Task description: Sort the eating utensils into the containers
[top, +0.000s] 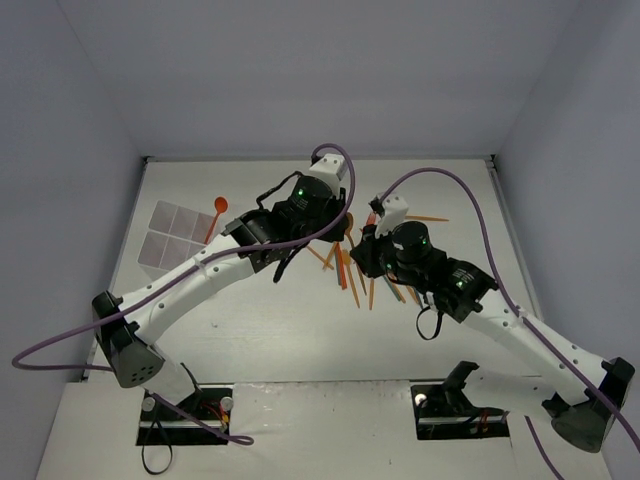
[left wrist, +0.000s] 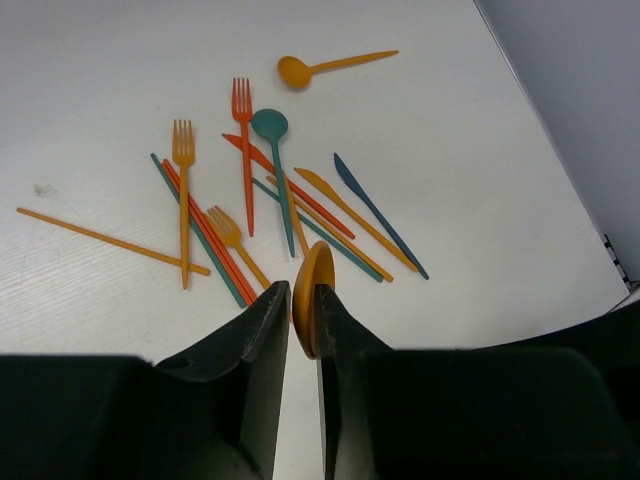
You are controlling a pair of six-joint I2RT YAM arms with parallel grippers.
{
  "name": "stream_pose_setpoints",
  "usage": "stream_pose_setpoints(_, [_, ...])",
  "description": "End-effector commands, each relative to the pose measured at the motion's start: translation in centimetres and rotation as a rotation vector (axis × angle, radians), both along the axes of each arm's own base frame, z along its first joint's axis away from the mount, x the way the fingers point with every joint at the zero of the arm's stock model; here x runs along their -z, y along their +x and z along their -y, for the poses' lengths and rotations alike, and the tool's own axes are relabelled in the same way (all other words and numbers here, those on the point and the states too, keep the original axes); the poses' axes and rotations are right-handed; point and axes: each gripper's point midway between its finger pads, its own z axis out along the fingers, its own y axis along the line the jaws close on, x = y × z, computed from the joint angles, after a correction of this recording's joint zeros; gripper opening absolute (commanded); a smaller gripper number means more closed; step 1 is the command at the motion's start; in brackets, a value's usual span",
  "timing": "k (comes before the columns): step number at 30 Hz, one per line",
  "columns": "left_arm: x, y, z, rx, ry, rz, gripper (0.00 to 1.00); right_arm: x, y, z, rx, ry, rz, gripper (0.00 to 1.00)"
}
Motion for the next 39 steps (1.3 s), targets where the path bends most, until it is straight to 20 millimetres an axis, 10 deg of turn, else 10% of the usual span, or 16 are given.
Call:
stream_pose_setpoints(1, [-4.1,0.5,-0.8,-0.014,-0.065,0.132,0.10,-1.6,1.6,-0.8,0.021,0.014,0.066,0.04])
stream_pose_setpoints(10, [-3.8,0.9,-0.7,0.014,-0.083,0.181,0.00,-1.1,2.4,-1.4,0.016,-0.017,0.068,0.06])
stream_pose_setpoints(16, [-3.2,2.7,-2.4,-0.020,-0.083,0.193,0.00,-1.2,2.8,-1.7,0.023,-0.021,0.069,0.58])
stream_pose_setpoints(20, [-2.6,4.8,-5.6,-0.050,-0.055,0.220,0.00,-1.4,3.0,-1.2,0.039,-0.028,0.084,0.74])
stream_pose_setpoints(39, [-0.1,17.0,-28.1,-0.066,0.463,0.433,0.00,-0.6,1.7,3.5,0.156,-0.045,0.121,0.81])
